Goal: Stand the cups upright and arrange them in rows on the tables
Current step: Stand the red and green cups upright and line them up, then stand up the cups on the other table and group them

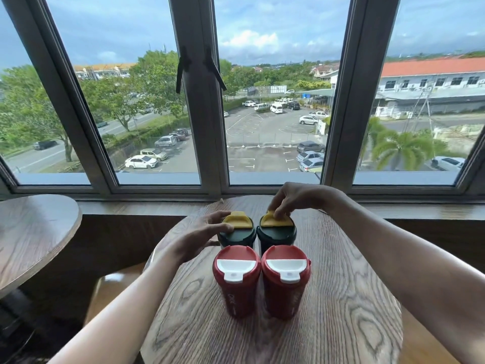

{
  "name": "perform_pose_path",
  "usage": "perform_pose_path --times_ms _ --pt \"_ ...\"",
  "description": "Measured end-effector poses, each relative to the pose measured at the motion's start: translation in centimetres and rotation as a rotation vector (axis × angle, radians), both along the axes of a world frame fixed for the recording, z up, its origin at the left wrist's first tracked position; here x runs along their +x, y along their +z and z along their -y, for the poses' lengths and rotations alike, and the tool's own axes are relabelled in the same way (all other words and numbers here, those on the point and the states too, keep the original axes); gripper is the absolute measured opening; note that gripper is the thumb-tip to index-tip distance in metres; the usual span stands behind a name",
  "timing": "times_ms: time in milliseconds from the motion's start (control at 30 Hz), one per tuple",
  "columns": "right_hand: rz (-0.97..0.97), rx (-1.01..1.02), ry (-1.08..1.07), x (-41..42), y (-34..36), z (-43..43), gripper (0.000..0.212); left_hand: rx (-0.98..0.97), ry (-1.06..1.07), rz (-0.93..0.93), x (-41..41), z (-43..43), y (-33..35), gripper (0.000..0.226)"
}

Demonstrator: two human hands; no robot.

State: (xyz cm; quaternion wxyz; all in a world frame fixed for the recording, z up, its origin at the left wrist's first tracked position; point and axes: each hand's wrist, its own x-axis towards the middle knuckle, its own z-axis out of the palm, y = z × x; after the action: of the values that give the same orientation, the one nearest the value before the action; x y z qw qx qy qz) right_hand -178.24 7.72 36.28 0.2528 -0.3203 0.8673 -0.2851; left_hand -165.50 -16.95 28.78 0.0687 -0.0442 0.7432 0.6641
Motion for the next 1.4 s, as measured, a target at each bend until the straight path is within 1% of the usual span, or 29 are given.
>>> perform_pose_path --times_ms 67,133,267,333,367,400,467,500,567,667,767,867,1000,1100,1233,1300,1400 --pt "0.019 0.015 0.003 0.1 0.0 0.1 0.033 0.011 0.007 -0.002 0.3 -0.1 0.1 0.058" --pt "0.022 0.041 0.005 0.2 -0.1 0.2 0.033 -0.021 0.007 -0.021 0.4 -0.1 0.1 0.056" --pt "-0.076 0.099 0.037 0.6 0.2 0.3 0.034 -0.166 0.007 -0.068 0.3 -0.4 0.6 0.07" --pt "-0.159 0.02 0.009 1.1 0.4 0.7 0.038 -0.225 -0.004 -0.092 0.4 -0.3 1.0 0.072" --pt "-0.22 -0.036 -0.014 1.3 0.6 1.1 0.036 -0.269 0.01 -0.112 0.5 -0.1 1.2 0.065" --pt "-0.282 -0.092 -0.034 1.5 0.9 1.6 0.032 -0.319 0.046 -0.144 0.6 0.1 1.4 0.054" --pt "-0.371 -0.187 -0.048 2.1 1.6 3.3 0.024 -0.421 0.169 -0.229 1.1 0.8 2.0 0.029" --pt "-0.404 -0.217 -0.037 2.5 2.0 4.4 0.021 -0.473 0.231 -0.274 1.5 1.2 2.3 0.021" --pt "-0.469 -0.229 0.009 3.9 2.7 7.0 0.018 -0.578 0.32 -0.333 2.6 2.5 3.1 0.013" --pt "-0.52 -0.203 0.076 6.2 2.9 11.9 0.019 -0.716 0.423 -0.317 5.4 5.8 4.0 0.007" --pt "-0.508 -0.201 0.14 9.2 2.8 17.4 0.019 -0.824 0.522 -0.291 9.5 9.6 4.9 0.006" --pt "-0.488 -0.242 0.202 12.8 2.7 23.1 0.015 -0.895 0.645 -0.245 14.4 13.5 5.7 0.008" --pt "-0.448 -0.317 0.254 18.2 2.2 30.4 0.017 -0.886 0.772 -0.145 21.4 19.1 5.9 0.007" --pt "-0.401 -0.398 0.245 21.9 1.5 35.5 0.015 -0.862 0.865 -0.087 26.2 22.8 5.7 0.006" --pt "-0.314 -0.491 0.232 26.3 1.3 41.7 0.014 -0.841 0.977 -0.056 31.5 28.2 5.0 0.006" --pt "-0.253 -0.522 0.249 27.8 1.0 45.0 0.012 -0.837 1.023 -0.044 33.6 31.1 4.6 0.01" --pt "-0.261 -0.525 0.27 29.6 0.4 50.4 0.012 -0.835 1.113 -0.025 36.0 35.8 4.1 0.016"
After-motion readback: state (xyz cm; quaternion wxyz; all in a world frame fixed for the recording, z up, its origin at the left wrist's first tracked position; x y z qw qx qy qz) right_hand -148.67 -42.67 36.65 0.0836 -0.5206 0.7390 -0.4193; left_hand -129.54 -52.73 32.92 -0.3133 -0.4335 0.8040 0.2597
